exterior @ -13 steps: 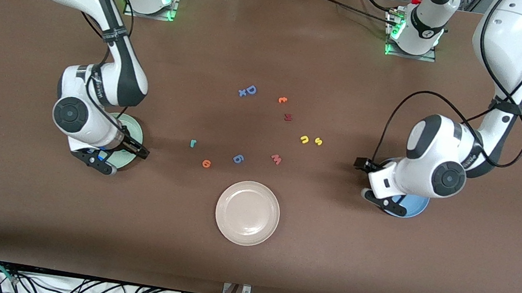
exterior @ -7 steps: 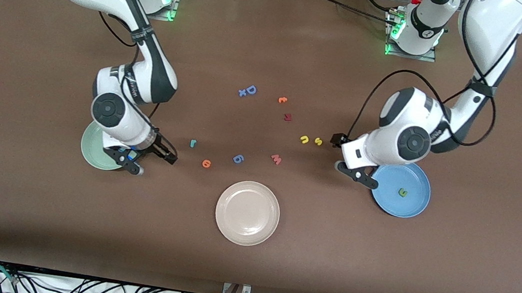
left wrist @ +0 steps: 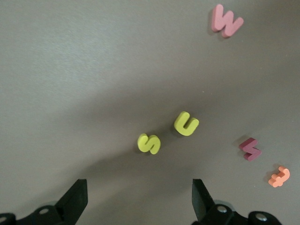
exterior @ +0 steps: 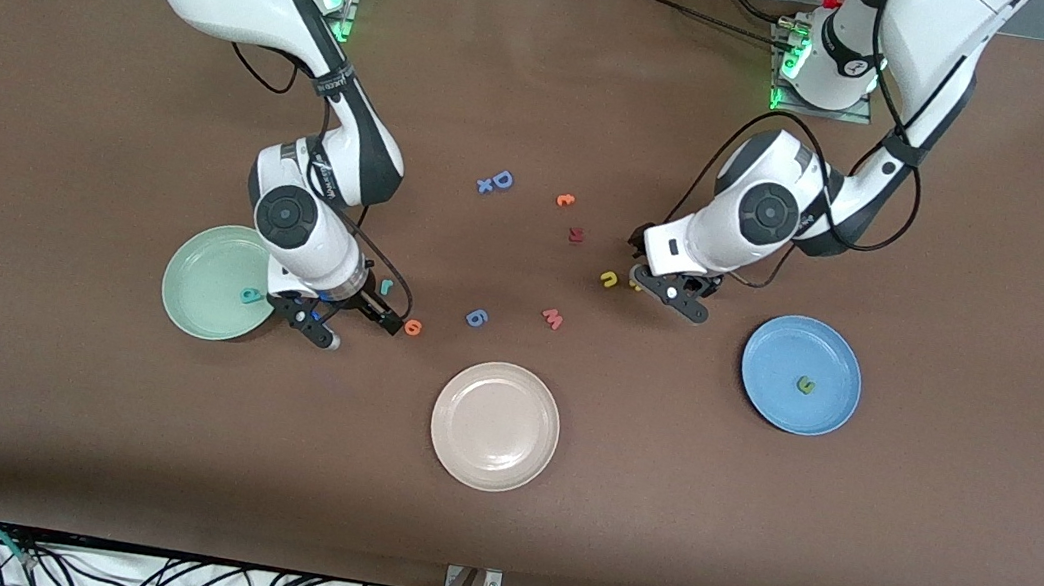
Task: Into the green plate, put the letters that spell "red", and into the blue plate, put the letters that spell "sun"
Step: 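Grasp the yellow s and teal j with the left and right grippers, then place the s and j on the blue and green plates with both grippers, then grasp the yellow u and orange e with the left and right grippers, then place the u and e on the blue and green plates with both grippers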
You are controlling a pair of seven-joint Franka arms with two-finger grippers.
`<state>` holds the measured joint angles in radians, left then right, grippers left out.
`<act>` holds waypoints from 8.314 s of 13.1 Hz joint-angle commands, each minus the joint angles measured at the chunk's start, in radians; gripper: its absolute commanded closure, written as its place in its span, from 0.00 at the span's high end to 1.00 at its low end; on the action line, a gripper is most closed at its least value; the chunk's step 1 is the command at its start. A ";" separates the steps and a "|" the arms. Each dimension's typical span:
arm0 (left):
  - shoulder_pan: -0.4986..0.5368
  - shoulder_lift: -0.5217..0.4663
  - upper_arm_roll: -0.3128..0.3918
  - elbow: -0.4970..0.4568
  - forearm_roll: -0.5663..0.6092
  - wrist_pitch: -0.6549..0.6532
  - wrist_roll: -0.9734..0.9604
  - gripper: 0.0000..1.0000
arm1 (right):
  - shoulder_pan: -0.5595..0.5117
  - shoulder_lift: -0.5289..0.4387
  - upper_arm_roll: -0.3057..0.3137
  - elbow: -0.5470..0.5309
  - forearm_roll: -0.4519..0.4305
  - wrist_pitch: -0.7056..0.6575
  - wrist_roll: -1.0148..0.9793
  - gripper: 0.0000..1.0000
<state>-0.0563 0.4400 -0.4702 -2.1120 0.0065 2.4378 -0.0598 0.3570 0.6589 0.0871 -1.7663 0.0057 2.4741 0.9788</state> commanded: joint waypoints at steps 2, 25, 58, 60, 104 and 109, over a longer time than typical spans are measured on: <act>-0.040 0.006 0.004 -0.037 0.104 0.084 -0.124 0.97 | 0.007 -0.024 0.002 -0.106 0.016 0.110 0.012 0.99; -0.033 0.106 0.010 -0.019 0.305 0.201 -0.272 0.06 | 0.007 -0.062 0.020 -0.147 0.001 0.038 0.011 0.09; 0.163 0.074 -0.194 0.152 0.244 -0.143 -0.090 1.00 | 0.032 0.037 -0.030 0.184 0.043 -0.158 -0.115 0.99; 0.104 0.080 -0.191 0.144 0.247 -0.119 -0.165 1.00 | 0.057 0.089 -0.032 0.244 0.043 -0.152 -0.074 0.99; 0.561 0.207 -0.312 0.256 0.452 -0.255 0.208 0.00 | -0.245 -0.330 -0.064 0.034 -0.078 -0.567 -0.680 1.00; 0.742 0.229 -0.311 0.239 0.451 -0.255 0.451 0.00 | -0.250 -0.439 -0.064 0.083 -0.046 -0.742 -0.754 1.00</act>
<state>0.6361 0.6635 -0.7646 -1.8582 0.4872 2.1945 0.3167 0.1182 0.2637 0.0149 -1.6915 -0.0673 1.7850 0.2821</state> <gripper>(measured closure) 0.705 0.000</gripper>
